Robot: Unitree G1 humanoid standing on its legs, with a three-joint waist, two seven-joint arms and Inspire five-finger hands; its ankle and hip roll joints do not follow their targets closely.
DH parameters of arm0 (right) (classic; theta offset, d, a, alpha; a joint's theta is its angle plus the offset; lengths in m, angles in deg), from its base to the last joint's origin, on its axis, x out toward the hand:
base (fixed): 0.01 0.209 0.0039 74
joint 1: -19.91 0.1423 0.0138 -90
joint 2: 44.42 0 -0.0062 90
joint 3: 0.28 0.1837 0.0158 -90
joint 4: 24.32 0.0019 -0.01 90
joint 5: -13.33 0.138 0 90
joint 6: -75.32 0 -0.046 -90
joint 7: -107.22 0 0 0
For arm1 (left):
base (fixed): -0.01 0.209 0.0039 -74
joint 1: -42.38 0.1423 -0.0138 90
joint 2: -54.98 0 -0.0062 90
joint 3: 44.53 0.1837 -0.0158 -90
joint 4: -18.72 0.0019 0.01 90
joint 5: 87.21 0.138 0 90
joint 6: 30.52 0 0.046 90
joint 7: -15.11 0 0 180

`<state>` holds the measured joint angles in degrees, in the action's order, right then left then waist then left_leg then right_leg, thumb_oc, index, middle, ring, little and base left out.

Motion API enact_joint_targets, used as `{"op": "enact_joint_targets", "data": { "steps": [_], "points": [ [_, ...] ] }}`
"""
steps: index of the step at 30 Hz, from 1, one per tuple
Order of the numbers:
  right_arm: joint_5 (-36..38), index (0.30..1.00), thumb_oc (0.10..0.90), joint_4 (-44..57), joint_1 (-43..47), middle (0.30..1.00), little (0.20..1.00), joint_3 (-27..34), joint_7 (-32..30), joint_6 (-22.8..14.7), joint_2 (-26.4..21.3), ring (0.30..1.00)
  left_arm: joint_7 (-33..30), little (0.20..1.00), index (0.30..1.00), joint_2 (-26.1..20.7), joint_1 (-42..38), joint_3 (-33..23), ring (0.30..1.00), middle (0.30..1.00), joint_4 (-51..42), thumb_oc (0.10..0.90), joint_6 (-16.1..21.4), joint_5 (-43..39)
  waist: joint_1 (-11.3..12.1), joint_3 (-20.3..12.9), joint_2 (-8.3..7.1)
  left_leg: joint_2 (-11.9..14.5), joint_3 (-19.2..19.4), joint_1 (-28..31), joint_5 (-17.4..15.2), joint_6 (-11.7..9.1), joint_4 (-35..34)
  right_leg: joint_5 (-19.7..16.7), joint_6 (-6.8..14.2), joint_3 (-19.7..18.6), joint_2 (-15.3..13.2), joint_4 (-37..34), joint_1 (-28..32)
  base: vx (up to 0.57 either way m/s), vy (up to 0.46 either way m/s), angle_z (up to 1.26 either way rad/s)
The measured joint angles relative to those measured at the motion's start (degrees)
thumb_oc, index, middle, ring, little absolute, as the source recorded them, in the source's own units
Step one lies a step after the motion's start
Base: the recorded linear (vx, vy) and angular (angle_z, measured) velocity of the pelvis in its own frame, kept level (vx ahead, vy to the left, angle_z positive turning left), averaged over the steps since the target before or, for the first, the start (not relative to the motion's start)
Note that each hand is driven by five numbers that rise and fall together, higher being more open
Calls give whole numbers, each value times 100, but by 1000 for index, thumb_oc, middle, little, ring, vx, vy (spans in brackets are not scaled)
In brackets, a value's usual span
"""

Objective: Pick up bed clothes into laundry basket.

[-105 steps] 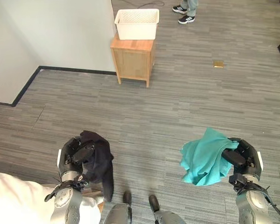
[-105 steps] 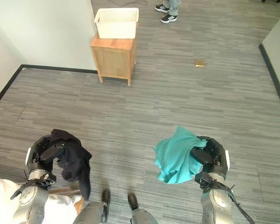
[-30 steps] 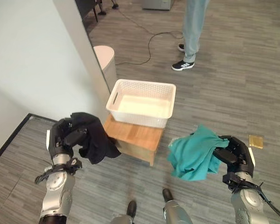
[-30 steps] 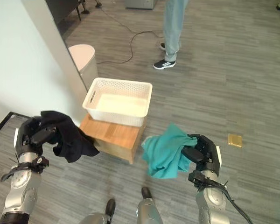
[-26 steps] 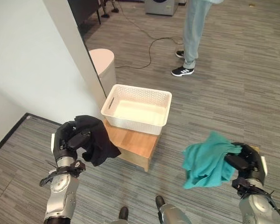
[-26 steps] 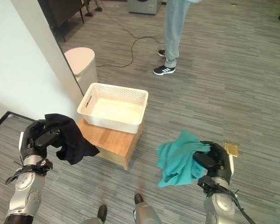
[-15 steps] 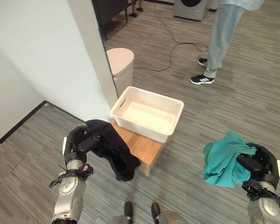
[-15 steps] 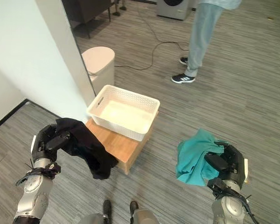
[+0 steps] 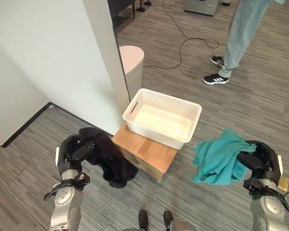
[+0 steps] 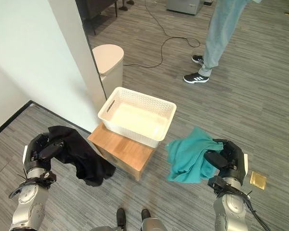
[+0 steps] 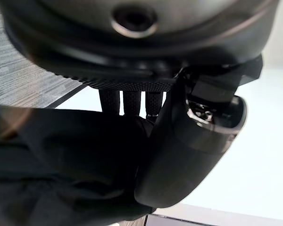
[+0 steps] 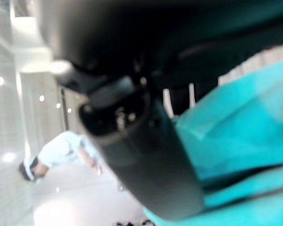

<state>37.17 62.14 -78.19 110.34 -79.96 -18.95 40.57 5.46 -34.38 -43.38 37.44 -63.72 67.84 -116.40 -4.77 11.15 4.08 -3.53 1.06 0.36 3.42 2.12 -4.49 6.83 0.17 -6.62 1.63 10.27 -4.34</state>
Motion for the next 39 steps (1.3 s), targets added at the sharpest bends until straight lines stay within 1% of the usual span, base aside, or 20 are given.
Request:
{"op": "enact_joint_targets", "data": {
  "steps": [1, 4, 5, 10, 11, 12, 14, 16, 20, 22, 24, 25, 26, 28, 29, 30, 31, 34, 37, 39],
  "points": [
    [-77, 300, 400, -2, 41, 300, 300, 32, -22, 18, -320, 300, 0, 300, 300, -2, 1, 0, 300, 300, -36, 400, 0, 0, 50, -4, 10, 6, -8, 30, 6, -1, -15, -29, 24, 3, 2, -62, 51, 0, 0, 0],
    [-77, 300, 400, -8, 231, 300, 300, 240, -57, 21, -829, 300, 5, 300, 300, -23, -6, -7, 300, 300, -166, 400, 3, 0, 90, -6, 6, 9, -61, 23, 6, -1, -21, -49, 19, 34, 1, -151, 102, 35, -43, 9],
    [6, 300, 400, -55, 314, 300, 300, 230, -36, 32, -1217, 300, 6, 300, 300, -24, -14, -1, 300, 300, -174, 400, 7, -3, 109, -7, 1, 10, -81, 23, 5, -1, -21, -61, 16, 58, -1, -189, 134, 12, -14, 9],
    [430, 300, 400, -470, 612, 300, 300, 270, 328, 1, -2554, 300, 36, 300, 300, -34, -5, 21, 300, 300, -182, 400, 14, -101, 149, -20, -82, 25, -194, 14, 6, -2, -13, -102, 3, 187, -1, -313, 224, 16, -40, 12],
    [428, 300, 400, -717, 612, 300, 300, 236, 472, 30, -3107, 300, 57, 300, 300, -35, 2, 37, 300, 300, -183, 400, 14, -119, 225, -16, -88, 24, -214, 20, 6, -2, -6, -125, -2, 197, -5, -366, 264, 8, -30, 11],
    [423, 300, 400, -804, 614, 300, 300, 260, 484, 111, -3488, 300, 58, 300, 300, -51, 33, 33, 300, 300, -185, 400, 14, -121, 262, -11, -118, 25, -252, 21, 5, -2, -5, -138, -5, 232, -7, -417, 307, 6, -40, 15],
    [413, 300, 400, -944, 634, 300, 300, 264, 572, 150, -4297, 300, 62, 300, 300, -63, 226, 14, 300, 300, -307, 400, 15, -123, 235, -9, -129, 23, -339, 5, 6, -3, -6, -165, -5, 322, -17, -494, 341, 25, -25, 20],
    [416, 300, 400, -1001, 748, 300, 300, 359, 576, 143, -4717, 300, 143, 300, 300, -68, 497, -6, 300, 300, -407, 400, 44, -188, 279, -23, -234, 31, -380, 16, 6, -3, -10, -172, -14, 347, -10, -555, 382, -1, -22, 11],
    [414, 300, 400, -1169, 1171, 300, 300, 354, 593, -1, -5065, 300, 178, 300, 300, -85, 685, 11, 300, 300, -392, 400, 40, -230, 294, -24, -421, 34, -482, 14, 8, -6, -8, -193, -13, 408, -3, -646, 457, 29, -16, 12],
    [413, 300, 400, -1208, 1376, 300, 300, 183, 639, -12, -5226, 300, 183, 300, 300, -126, 690, 12, 300, 300, -392, 400, 40, -234, 389, -30, -473, 33, -490, 5, 10, -11, 0, -195, -11, 417, -3, -654, 463, -2, -14, 5],
    [401, 300, 400, -1278, 1735, 300, 300, -344, 750, -20, -5638, 300, 234, 300, 300, -174, 683, 25, 300, 300, -394, 400, 42, -239, 410, -31, -478, 27, -521, -16, 11, -12, 5, -200, -5, 456, -10, -657, 461, -11, -17, 8],
    [399, 300, 400, -1340, 2026, 300, 300, -653, 788, -34, -5727, 300, 262, 300, 300, -197, 681, 26, 300, 300, -394, 400, 42, -248, 402, -31, -484, 27, -539, -20, 11, -12, 5, -200, -3, 465, -10, -658, 458, -23, -21, 10],
    [387, 300, 400, -1351, 2195, 300, 300, -789, 832, -30, -5736, 300, 276, 300, 300, -208, 681, 42, 300, 300, -397, 400, 46, -263, 470, -25, -499, 24, -552, -78, 13, -15, 16, -201, -3, 479, -8, -662, 457, -29, -25, 7],
    [373, 300, 400, -1365, 2678, 300, 300, -1383, 867, -31, -5882, 300, 295, 300, 300, -245, 676, 126, 300, 300, -397, 400, 48, -304, 550, -26, -512, 24, -578, -101, 31, -40, 21, -234, -2, 484, -5, -718, 424, -15, -15, 6],
    [369, 300, 400, -1366, 2778, 300, 300, -1516, 885, -33, -5918, 300, 298, 300, 300, -245, 676, 136, 300, 300, -396, 400, 47, -316, 544, -26, -512, 24, -591, -109, 36, -46, 19, -245, -2, 486, -5, -741, 424, -1, -11, 13],
    [366, 300, 400, -1391, 3307, 300, 300, -2089, 955, -30, -5951, 300, 303, 300, 300, -247, 681, 138, 300, 300, -391, 400, 47, -361, 566, -22, -519, 24, -641, -147, 46, -58, 20, -252, -3, 504, -1, -764, 422, 3, -7, 14],
    [366, 300, 400, -1385, 3601, 300, 300, -2421, 967, -34, -5951, 300, 311, 300, 300, -246, 679, 150, 300, 300, -392, 400, 47, -406, 570, -21, -521, 24, -651, -149, 49, -61, 20, -252, -3, 504, 0, -770, 421, 10, -5, 16],
    [367, 300, 400, -1381, 3992, 300, 300, -2923, 1001, -62, -5952, 300, 320, 300, 300, -256, 679, 168, 300, 300, -391, 400, 49, -451, 627, -14, -533, 24, -700, -163, 49, -61, 19, -252, -3, 494, 6, -781, 430, 9, -12, 9],
    [326, 300, 400, -1652, 4910, 300, 300, -4007, 1079, -64, -5949, 300, 324, 300, 300, -316, 662, 307, 300, 300, -388, 400, 51, -455, 710, 0, -558, 18, -729, -177, 49, -61, 11, -266, 9, 490, 3, -858, 461, -11, -4, 5],
    [229, 300, 400, -1766, 5124, 300, 300, -4293, 1080, -63, -5946, 300, 360, 300, 300, -320, 664, 334, 300, 300, -388, 400, 53, -456, 750, 5, -566, 15, -791, -194, 49, -61, 9, -266, 9, 492, 6, -859, 468, -15, -12, 15]
  ]
}}
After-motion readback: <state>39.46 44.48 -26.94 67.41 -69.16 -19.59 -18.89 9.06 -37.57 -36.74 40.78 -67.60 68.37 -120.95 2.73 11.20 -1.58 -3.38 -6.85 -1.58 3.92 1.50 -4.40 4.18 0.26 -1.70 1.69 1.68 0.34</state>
